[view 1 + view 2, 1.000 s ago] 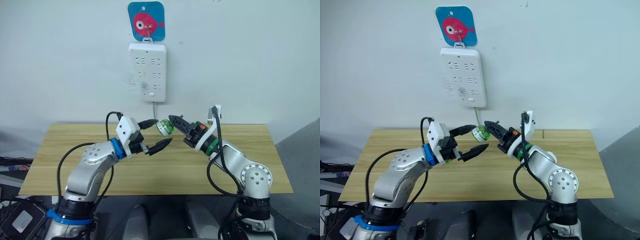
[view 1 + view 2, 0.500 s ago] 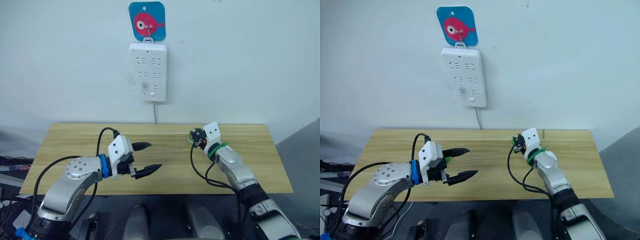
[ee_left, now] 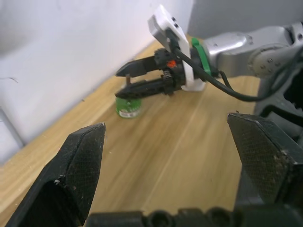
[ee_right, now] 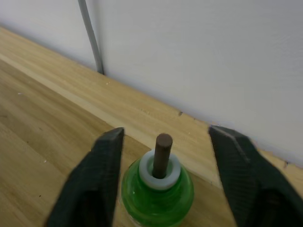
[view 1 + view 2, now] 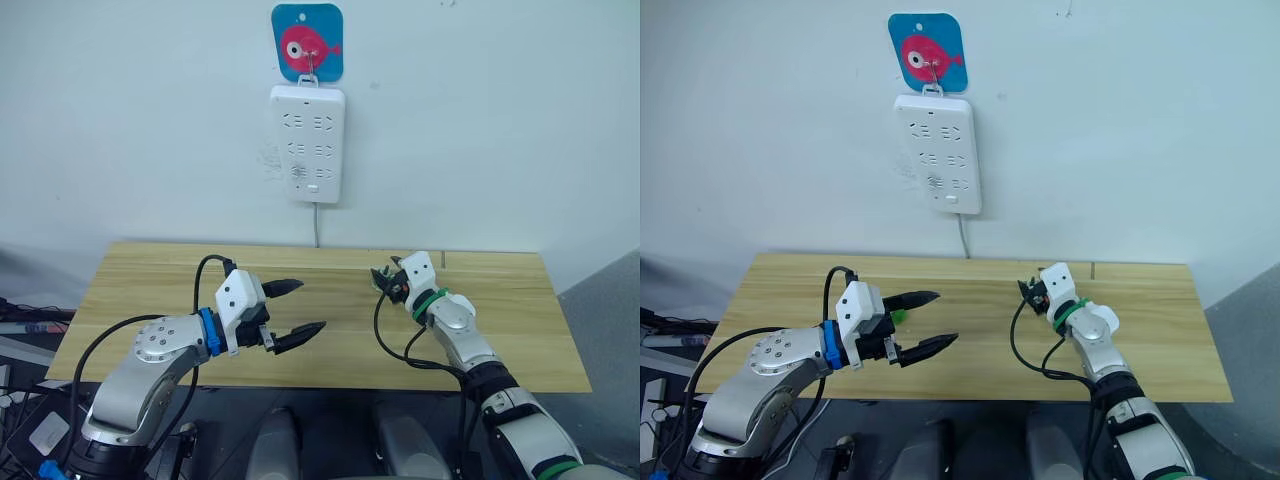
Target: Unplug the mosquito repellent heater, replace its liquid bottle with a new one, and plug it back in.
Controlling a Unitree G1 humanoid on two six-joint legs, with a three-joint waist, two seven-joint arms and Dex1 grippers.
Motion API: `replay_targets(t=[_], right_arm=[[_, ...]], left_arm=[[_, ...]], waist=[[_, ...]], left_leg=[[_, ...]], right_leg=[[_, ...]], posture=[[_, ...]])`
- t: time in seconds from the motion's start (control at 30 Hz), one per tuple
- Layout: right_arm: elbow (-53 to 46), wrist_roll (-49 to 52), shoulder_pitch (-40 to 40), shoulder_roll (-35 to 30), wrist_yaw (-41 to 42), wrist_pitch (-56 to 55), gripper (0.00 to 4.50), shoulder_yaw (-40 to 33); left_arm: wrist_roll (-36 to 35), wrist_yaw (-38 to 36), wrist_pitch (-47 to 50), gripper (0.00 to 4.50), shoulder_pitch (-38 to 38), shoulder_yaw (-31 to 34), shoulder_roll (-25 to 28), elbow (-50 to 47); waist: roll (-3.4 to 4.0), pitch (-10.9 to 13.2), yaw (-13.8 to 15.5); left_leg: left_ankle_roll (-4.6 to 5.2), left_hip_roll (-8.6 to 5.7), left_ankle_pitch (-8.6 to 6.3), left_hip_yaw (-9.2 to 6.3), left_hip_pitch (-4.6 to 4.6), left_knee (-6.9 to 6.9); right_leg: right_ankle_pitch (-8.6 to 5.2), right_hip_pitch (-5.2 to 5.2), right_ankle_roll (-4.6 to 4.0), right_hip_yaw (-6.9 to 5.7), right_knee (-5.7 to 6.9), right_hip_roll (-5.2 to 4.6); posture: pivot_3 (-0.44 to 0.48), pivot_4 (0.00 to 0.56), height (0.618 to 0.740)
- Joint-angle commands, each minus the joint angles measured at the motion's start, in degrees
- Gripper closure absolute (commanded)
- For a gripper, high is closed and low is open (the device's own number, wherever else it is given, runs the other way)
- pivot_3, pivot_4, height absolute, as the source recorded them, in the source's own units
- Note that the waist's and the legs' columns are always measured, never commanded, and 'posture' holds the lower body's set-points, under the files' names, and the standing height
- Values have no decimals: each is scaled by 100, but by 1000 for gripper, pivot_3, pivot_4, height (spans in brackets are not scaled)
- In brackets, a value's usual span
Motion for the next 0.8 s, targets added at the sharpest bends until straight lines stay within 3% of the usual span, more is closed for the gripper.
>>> replay_targets(t=[0.03,0.07,0.27,0.43,0.8], right_arm=[[-1109,176,311,-199,378,446,231,-114],[-1535,193,449,-318,585,662,29,-44],[-4361,320,1014,-1415,1900,2111,29,536],[-5552,377,942,-1795,2125,3388,29,696],[-6843,267,839,-1644,1713,5193,29,999]], left_arm=[[161,279,-254,0,382,266,-86,3],[223,379,-306,0,576,343,-117,68],[570,1113,-966,0,1887,959,-639,532],[709,1240,-1405,0,2305,1277,-787,1119],[1257,1782,-2129,0,857,1227,-1082,2876]], waist=[[1,1,-1],[1,0,-7],[4,2,-11],[-2,-1,5],[-16,115,19]], left_leg=[[0,1,0,0,0,-1],[0,0,0,-3,0,-3],[1,3,-1,-3,2,-3],[2,2,3,-13,6,5],[-10,-2,21,-4,7,17]], right_leg=[[0,0,0,0,0,0],[0,0,0,-1,0,0],[-1,0,0,1,-3,-1],[-2,8,1,-6,-2,2],[6,18,18,3,-12,2]], posture=[[-59,217,725],[-59,217,725],[-74,213,725],[-67,206,725],[-90,309,725]])
